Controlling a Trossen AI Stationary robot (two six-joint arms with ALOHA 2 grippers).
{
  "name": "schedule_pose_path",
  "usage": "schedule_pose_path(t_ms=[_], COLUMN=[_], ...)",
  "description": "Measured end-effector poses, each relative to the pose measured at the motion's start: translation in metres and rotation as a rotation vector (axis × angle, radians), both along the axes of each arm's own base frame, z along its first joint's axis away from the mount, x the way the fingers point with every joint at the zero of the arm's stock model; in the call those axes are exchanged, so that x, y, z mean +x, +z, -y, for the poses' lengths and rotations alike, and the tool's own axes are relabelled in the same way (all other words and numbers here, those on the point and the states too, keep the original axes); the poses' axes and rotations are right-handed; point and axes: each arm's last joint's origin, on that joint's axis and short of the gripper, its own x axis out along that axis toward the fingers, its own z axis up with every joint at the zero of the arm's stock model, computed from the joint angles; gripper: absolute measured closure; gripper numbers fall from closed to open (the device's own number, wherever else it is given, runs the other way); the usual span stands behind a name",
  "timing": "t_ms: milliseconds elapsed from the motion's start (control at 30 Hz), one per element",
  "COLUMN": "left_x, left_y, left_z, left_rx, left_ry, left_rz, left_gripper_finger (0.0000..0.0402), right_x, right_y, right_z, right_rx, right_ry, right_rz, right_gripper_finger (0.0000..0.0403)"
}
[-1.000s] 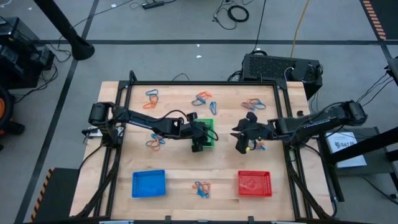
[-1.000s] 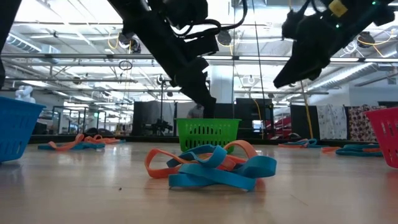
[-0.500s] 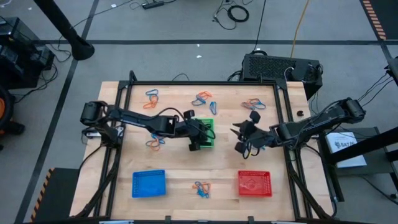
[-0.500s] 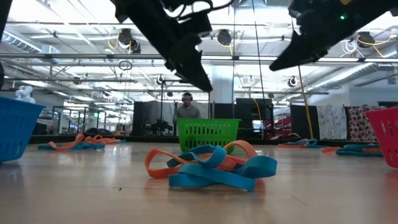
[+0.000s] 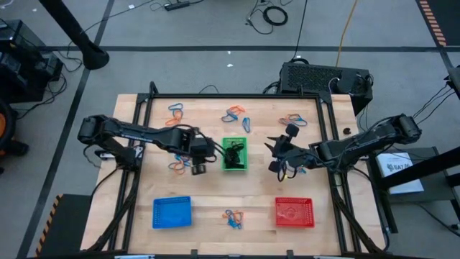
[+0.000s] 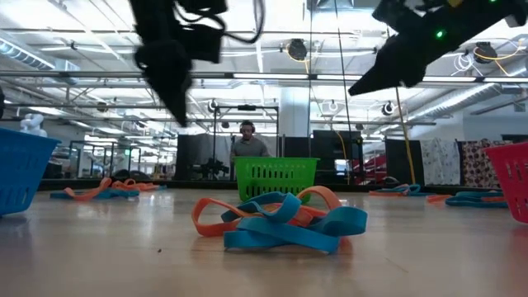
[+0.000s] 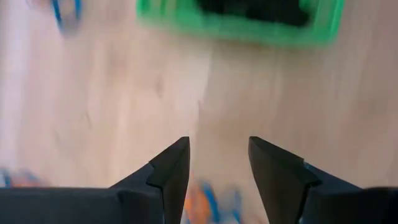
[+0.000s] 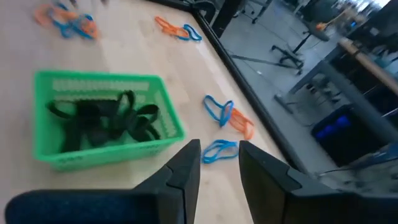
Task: Sort rubber bands into baskets
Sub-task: Put the orange rubber band into the blue bin
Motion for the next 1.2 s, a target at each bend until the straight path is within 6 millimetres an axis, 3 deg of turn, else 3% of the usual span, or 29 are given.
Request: schedule_pose_path(t_ms=[133, 300, 600, 767, 967, 1033, 1200], left_x=[-0.018, -0.031, -0.030, -0.019, -0.036, -0.046, -0.054], left_y=[0.003, 0.003, 0.004, -0.004, -0.024, -0.036, -0.054], left_z=[0.006, 0.015, 0.013, 0.010, 0.000, -0.011, -0.033], left_rx=[-0.091, -0.045, 0.170, 0.220, 0.361, 0.326, -0.002], left_ry=[0.132, 0.195, 0.169, 0.020, 0.037, 0.068, 0.135], left_rz=[-0.100, -0.207, -0.164, -0.093, -0.130, -0.159, -0.138], left_gripper_finger=[0.0229, 0.0229, 0.0229, 0.0229, 0.0229, 0.0229, 0.0229], right_x=[0.010, 0.020, 0.026, 0.028, 0.030, 0.031, 0.032], right_y=[0.003, 0.007, -0.001, -0.004, -0.008, -0.009, -0.009], right_z=[0.010, 0.023, 0.039, 0.040, 0.039, 0.038, 0.036], right_rx=[-0.063, -0.115, -0.121, -0.079, -0.005, 0.024, 0.067], right_ry=[-0.009, -0.036, -0.097, -0.122, -0.101, -0.067, -0.019], right_rz=[0.025, 0.069, 0.050, 0.075, 0.104, 0.104, 0.113], right_gripper_finger=[0.0300, 0.0300, 0.0300, 0.0300, 0.0300, 0.0300, 0.0300])
